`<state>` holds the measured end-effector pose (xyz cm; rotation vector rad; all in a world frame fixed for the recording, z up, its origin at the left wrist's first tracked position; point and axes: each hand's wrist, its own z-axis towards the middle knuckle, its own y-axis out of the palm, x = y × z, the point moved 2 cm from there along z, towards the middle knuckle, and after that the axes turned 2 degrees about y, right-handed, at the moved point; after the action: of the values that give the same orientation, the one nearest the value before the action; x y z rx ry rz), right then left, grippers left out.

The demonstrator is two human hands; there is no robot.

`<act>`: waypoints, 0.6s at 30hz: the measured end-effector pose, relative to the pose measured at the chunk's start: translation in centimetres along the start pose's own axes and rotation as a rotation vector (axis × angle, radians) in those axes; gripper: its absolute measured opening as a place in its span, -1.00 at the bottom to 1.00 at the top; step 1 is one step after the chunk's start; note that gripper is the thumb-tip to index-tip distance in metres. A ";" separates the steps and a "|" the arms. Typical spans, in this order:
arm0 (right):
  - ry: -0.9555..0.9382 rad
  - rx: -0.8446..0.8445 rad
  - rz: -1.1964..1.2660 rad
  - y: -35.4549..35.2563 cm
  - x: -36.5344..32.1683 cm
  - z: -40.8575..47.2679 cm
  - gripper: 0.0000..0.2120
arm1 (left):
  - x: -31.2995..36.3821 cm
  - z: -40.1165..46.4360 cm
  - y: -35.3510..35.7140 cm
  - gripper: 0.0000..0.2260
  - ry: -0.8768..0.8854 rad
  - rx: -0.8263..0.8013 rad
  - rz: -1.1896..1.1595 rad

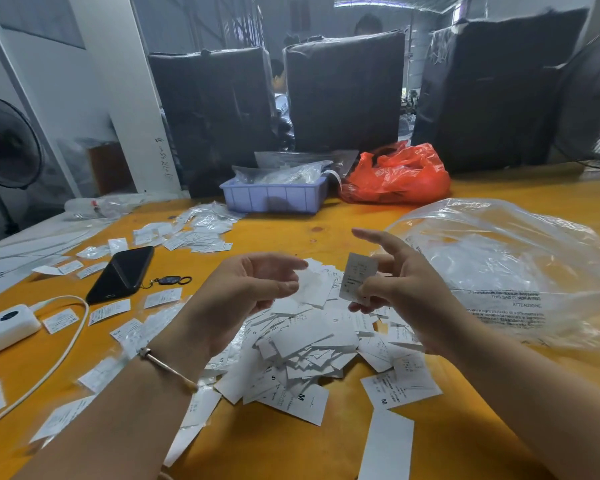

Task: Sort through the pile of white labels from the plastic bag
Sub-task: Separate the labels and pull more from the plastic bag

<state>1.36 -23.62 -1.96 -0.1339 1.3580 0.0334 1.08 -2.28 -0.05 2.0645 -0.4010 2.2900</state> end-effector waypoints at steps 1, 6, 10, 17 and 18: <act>-0.010 0.010 -0.017 0.0 -0.1 -0.1 -0.40 | 0.0 0.0 0.0 -0.76 -0.001 -0.017 -0.034; -0.142 0.105 -0.063 -0.4 -0.5 -0.2 -0.70 | -0.1 0.0 0.6 -0.67 -0.025 -0.064 -0.164; -0.292 0.173 0.014 -0.6 -1.0 -0.6 -0.54 | -0.2 0.0 0.7 -0.68 0.013 -0.082 -0.201; -0.331 -0.092 -0.341 1.2 -1.4 -1.2 -0.87 | 0.4 -0.2 1.1 -0.67 0.193 -0.076 -0.207; -0.315 -0.140 -0.330 1.5 -1.3 -1.3 -0.83 | 0.4 -0.2 1.2 -0.67 0.197 -0.097 -0.238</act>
<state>-0.36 -22.21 -1.09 -0.4508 1.0061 -0.1242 0.58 -3.43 0.13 1.7184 -0.2376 2.2548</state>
